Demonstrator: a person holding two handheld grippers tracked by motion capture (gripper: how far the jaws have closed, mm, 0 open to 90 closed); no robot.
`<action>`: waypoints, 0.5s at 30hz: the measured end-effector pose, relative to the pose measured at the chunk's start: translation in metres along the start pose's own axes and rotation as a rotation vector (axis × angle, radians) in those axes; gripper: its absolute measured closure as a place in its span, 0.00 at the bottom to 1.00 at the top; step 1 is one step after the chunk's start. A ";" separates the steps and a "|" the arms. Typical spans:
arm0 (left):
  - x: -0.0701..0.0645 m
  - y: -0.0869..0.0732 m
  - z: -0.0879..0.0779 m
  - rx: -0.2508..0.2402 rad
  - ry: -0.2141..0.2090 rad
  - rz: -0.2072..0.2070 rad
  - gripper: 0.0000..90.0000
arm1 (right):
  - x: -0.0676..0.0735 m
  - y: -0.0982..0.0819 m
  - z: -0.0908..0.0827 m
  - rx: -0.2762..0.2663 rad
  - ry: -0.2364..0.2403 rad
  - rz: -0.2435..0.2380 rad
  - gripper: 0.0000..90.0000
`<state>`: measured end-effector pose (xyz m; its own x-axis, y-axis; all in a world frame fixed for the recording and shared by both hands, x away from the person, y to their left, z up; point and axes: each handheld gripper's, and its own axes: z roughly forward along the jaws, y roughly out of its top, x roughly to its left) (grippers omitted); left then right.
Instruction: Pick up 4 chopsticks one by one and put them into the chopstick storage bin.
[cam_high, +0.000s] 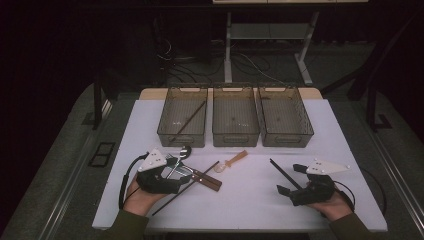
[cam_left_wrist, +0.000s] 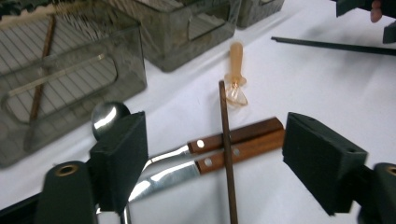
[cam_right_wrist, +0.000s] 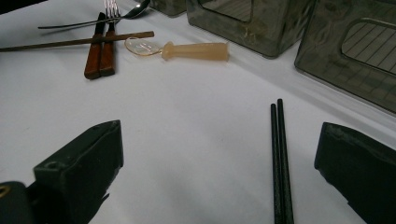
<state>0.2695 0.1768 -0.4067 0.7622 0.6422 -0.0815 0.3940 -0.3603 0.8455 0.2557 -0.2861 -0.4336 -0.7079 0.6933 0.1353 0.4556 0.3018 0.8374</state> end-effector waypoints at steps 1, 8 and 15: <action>0.000 -0.002 -0.001 0.002 -0.006 -0.007 0.29 | 0.000 0.000 0.000 0.000 0.000 0.000 0.02; 0.001 -0.010 0.000 0.036 -0.030 -0.004 0.46 | 0.001 0.000 0.000 0.003 0.000 -0.006 0.02; 0.004 -0.016 0.008 0.099 -0.059 -0.005 0.63 | 0.001 0.000 0.001 0.007 -0.002 -0.007 0.02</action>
<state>0.2701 0.1797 -0.4246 0.7876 0.6046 -0.1190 0.4448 -0.4242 0.7888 0.2555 -0.2849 -0.4340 -0.7102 0.6922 0.1285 0.4544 0.3114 0.8346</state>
